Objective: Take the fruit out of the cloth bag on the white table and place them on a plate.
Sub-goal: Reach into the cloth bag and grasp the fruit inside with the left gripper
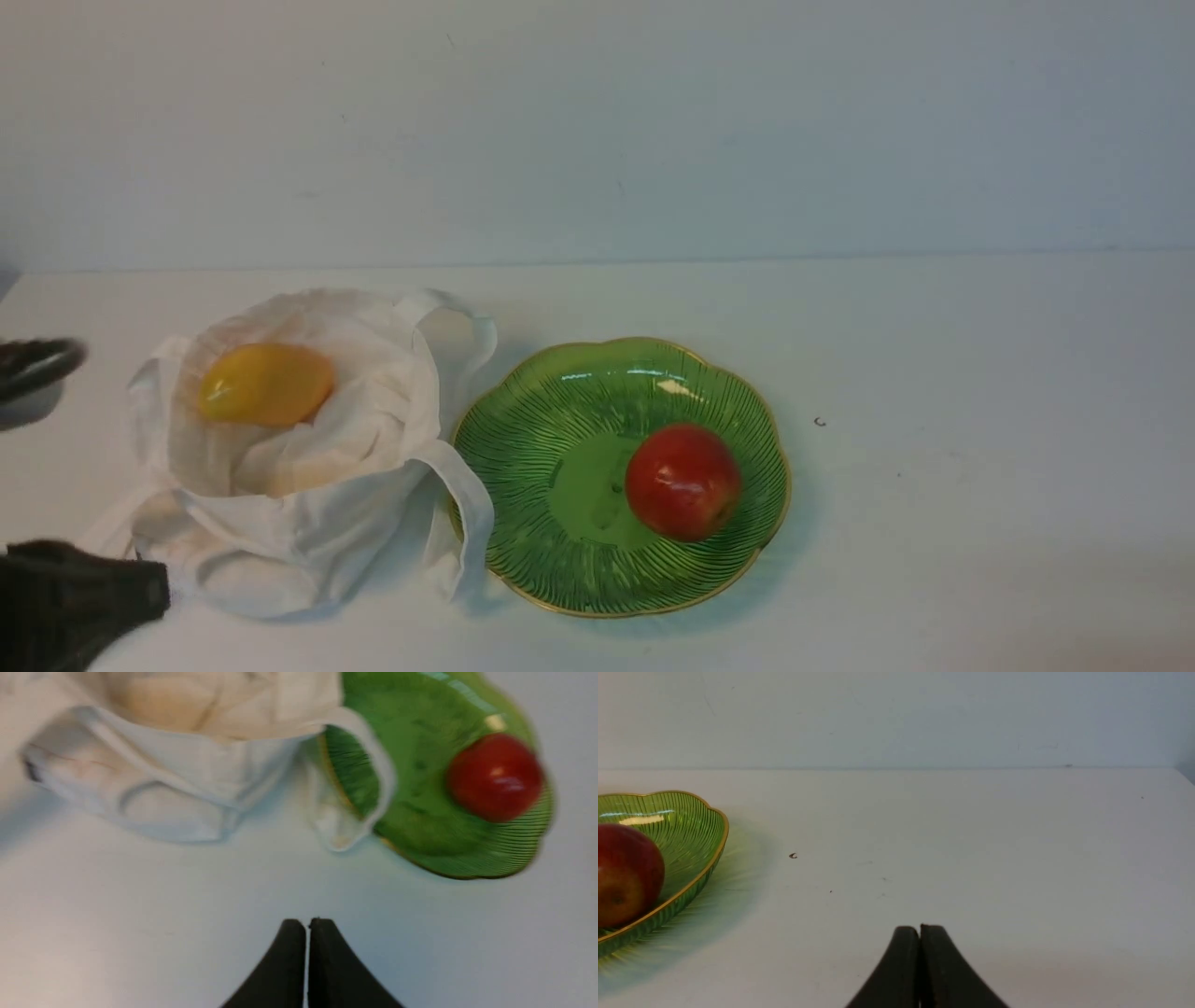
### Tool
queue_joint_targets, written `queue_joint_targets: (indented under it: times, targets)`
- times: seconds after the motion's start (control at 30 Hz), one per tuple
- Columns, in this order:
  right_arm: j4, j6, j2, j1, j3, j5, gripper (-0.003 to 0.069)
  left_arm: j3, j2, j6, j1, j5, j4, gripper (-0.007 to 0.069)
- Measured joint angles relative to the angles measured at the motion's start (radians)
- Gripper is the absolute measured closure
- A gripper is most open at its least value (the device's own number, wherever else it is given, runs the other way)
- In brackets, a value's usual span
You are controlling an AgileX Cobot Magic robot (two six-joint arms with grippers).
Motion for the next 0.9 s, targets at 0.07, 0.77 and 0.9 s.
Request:
queue_joint_targets:
  times: [0.07, 0.77, 0.9]
  targets:
    - [0.000, 0.000, 0.000, 0.000, 0.000, 0.000, 0.0673, -0.066, 0.109, -0.019, 0.000, -0.003, 0.097, 0.0597]
    - [0.000, 0.000, 0.000, 0.000, 0.000, 0.000, 0.0673, -0.463, 0.813, 0.091, 0.000, -0.199, 0.255, 0.0013]
    - [0.000, 0.000, 0.000, 0.000, 0.000, 0.000, 0.0673, -0.491, 0.909, 0.143, 0.000, -0.220, 0.318, 0.0011]
